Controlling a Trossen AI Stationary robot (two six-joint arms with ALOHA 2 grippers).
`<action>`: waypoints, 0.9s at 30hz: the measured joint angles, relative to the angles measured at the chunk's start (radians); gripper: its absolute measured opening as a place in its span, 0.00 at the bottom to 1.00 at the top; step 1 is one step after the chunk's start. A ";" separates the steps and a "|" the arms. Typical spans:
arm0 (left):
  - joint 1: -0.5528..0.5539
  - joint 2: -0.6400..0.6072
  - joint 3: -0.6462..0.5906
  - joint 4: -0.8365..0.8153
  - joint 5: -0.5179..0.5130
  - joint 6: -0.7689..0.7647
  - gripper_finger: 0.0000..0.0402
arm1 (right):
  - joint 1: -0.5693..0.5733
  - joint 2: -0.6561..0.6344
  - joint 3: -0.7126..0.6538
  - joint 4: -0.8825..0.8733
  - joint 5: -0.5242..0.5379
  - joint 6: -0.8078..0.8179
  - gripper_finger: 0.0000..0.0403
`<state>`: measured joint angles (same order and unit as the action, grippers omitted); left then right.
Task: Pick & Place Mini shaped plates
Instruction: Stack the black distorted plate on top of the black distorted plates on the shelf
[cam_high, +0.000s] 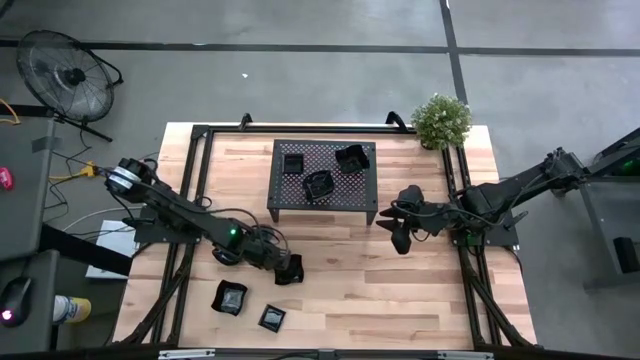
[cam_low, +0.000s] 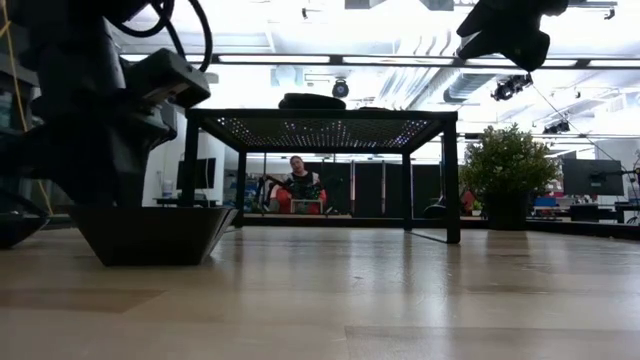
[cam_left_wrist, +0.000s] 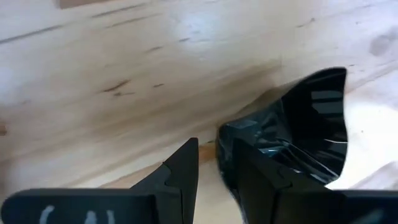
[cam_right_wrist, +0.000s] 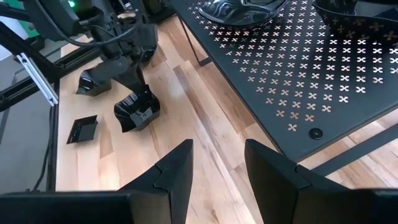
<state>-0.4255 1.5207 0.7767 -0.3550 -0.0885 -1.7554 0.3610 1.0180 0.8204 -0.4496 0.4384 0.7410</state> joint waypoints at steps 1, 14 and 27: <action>0.000 0.003 0.000 0.005 0.000 0.000 0.24 | 0.000 0.000 0.000 0.000 0.000 0.000 0.35; 0.007 0.004 0.000 -0.006 0.000 -0.001 0.13 | 0.000 0.000 0.000 -0.003 -0.001 -0.008 0.35; 0.007 0.004 0.001 -0.001 0.018 0.021 0.01 | -0.001 0.000 0.000 -0.005 -0.002 -0.008 0.35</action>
<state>-0.4187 1.5249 0.7780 -0.3562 -0.0701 -1.7348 0.3599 1.0180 0.8204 -0.4550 0.4366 0.7330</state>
